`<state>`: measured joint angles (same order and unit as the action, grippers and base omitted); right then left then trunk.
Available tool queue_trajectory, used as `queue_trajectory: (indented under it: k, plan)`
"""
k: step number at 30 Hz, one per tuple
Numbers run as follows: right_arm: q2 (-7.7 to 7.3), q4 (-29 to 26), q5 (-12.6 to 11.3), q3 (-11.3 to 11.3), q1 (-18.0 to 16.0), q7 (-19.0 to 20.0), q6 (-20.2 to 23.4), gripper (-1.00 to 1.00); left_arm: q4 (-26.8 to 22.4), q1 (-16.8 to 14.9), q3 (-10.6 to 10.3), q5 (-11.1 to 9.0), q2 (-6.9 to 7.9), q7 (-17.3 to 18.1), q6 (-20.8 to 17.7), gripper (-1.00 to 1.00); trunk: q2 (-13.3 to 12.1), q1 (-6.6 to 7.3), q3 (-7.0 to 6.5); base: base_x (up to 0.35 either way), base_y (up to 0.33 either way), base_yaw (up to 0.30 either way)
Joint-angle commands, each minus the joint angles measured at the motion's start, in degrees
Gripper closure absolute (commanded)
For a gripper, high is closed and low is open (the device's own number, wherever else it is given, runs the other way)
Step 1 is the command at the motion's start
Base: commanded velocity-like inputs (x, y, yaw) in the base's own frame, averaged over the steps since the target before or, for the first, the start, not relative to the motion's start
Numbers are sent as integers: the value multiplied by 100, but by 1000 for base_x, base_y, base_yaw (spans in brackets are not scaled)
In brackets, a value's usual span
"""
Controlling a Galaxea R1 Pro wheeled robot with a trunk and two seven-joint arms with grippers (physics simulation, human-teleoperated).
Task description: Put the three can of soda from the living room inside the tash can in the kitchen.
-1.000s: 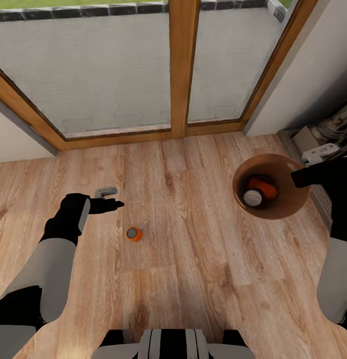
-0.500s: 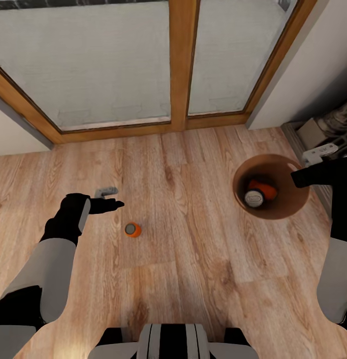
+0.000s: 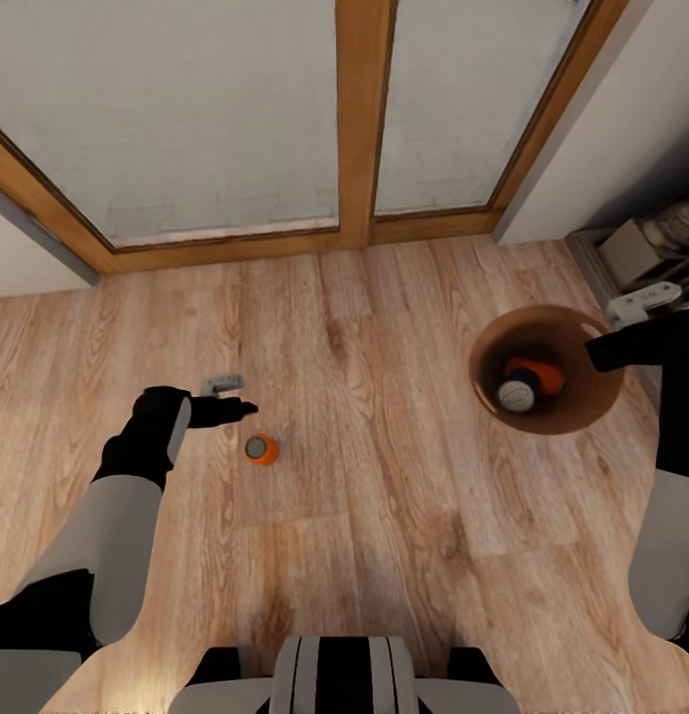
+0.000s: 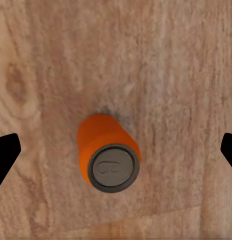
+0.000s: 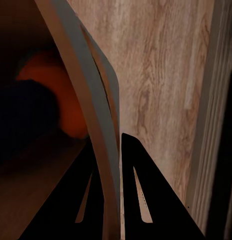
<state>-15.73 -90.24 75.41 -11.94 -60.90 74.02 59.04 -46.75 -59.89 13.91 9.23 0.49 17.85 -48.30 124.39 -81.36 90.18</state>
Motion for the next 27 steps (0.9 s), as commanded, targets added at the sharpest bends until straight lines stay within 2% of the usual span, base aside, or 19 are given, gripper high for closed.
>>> queue_trajectory:
  k: [1, 5, 14, 20, 27]
  plan:
    - [-1, -2, 56, 12, -30, 32, -6, 100, -1, 10, 1, -2, -6, 2, -2, -100, 0, 1, 9, 0, 0, 0]
    - [5, -4, 328, 181, -130, 33, -6, 100, -20, 62, 3, -1, -80, 59, -4, -100, 0, 1, 43, 0, 0, 0]
    - [16, -3, 396, 231, -149, 33, -8, 100, -68, 74, -2, 11, -101, 69, 4, -100, 361, -197, 283, 0, 0, 0]
    - [17, -2, 414, 235, -150, 33, -13, 100, -75, 73, -2, 16, -96, 69, 5, -100, 361, -197, 334, 0, 0, 0]
    - [10, -2, 426, 287, -150, 33, -14, 100, -80, 71, -17, 14, -55, 75, -1, -100, 642, -351, 521, 0, 0, 0]
